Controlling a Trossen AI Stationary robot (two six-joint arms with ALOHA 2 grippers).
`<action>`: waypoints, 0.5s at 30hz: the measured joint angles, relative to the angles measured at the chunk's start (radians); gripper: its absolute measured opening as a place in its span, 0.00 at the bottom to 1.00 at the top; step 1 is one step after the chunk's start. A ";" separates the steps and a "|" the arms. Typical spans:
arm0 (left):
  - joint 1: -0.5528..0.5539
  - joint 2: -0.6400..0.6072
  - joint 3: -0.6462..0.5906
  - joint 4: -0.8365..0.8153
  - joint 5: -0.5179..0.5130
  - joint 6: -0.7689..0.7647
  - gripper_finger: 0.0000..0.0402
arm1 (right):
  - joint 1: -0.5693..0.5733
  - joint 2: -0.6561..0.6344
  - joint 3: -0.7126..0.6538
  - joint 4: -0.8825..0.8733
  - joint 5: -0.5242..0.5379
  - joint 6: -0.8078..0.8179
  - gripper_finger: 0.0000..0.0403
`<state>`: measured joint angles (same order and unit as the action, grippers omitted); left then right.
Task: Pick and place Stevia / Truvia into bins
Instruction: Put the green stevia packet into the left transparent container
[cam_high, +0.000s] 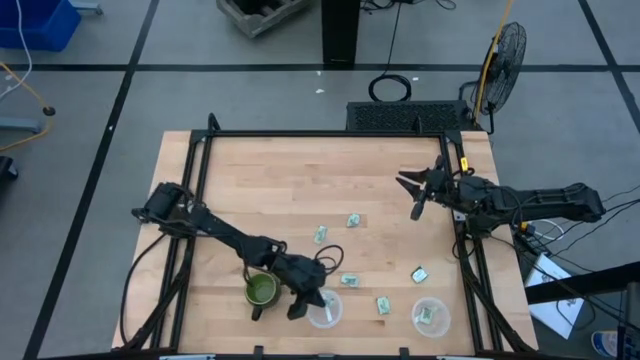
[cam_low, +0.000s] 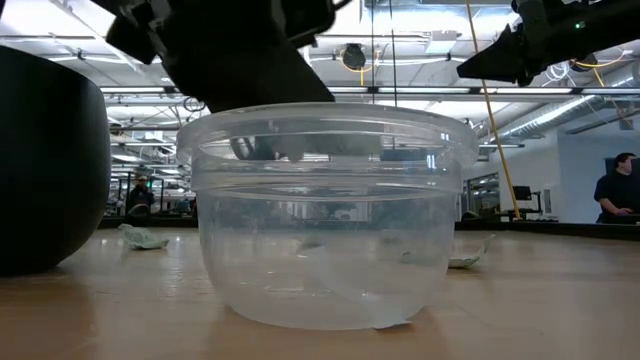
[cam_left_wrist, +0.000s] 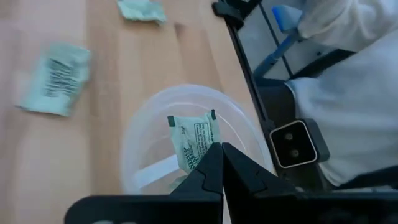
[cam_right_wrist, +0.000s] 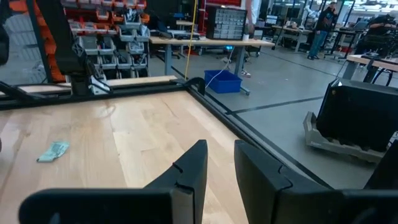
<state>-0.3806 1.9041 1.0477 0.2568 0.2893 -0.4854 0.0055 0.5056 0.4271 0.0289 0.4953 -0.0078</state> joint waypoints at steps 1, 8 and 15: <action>-0.002 0.017 0.015 -0.004 0.018 -0.001 0.01 | 0.000 0.000 0.000 0.005 0.000 -0.001 0.18; -0.002 0.059 0.134 -0.180 0.035 0.000 0.07 | 0.000 -0.001 0.000 0.006 0.000 -0.003 0.18; 0.003 0.059 0.177 -0.332 -0.002 0.000 0.11 | 0.000 -0.001 0.000 0.006 0.000 -0.004 0.18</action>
<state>-0.3778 1.9633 1.2243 -0.0755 0.2871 -0.4854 0.0055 0.5049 0.4271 0.0349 0.4957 -0.0117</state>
